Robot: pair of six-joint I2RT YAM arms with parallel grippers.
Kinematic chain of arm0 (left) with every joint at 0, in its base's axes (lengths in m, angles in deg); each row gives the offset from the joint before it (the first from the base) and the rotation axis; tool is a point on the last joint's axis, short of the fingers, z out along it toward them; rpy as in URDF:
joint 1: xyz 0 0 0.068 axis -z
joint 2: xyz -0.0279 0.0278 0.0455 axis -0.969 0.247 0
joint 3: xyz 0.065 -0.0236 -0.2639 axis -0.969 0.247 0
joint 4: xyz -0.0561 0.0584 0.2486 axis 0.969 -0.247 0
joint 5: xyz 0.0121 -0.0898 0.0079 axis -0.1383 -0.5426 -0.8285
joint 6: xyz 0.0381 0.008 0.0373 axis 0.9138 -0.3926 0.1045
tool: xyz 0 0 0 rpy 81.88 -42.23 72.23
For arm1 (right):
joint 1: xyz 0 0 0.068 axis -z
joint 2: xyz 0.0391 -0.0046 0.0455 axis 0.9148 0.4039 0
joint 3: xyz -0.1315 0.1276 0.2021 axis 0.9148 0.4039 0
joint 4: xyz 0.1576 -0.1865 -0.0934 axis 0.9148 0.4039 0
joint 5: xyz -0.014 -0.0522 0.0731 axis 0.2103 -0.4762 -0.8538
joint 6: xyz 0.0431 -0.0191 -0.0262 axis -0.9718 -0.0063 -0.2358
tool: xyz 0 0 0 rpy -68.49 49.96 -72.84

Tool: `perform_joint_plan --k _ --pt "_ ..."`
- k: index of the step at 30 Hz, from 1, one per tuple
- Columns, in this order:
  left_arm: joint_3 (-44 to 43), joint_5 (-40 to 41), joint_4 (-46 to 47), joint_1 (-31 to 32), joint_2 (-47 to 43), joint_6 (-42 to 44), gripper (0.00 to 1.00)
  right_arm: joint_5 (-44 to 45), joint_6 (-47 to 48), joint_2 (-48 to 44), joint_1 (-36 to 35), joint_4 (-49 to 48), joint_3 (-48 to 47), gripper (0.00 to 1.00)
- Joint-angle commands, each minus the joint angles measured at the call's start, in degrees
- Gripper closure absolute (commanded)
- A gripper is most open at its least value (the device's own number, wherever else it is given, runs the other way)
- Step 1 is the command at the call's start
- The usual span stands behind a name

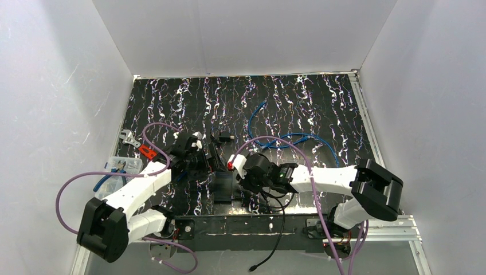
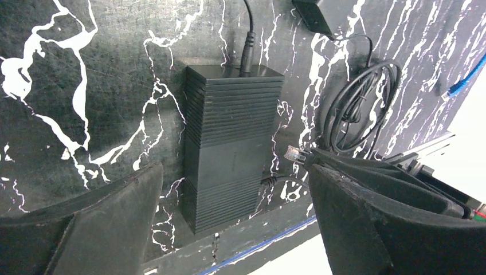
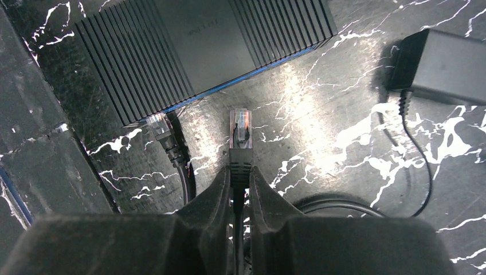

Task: Insert the plug into the switch port
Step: Pick up the power from the center of the board.

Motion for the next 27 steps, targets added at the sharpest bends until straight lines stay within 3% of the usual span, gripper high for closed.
perform_joint_plan --k 1,27 --pt "0.92 -0.87 3.84 -0.44 2.79 1.22 0.02 -1.08 -2.2 1.43 0.3 -6.2 1.15 0.99" --pt "3.37 -6.85 8.35 -0.41 9.08 1.98 0.1 -7.77 -0.95 4.54 0.29 -17.19 5.58 0.99"
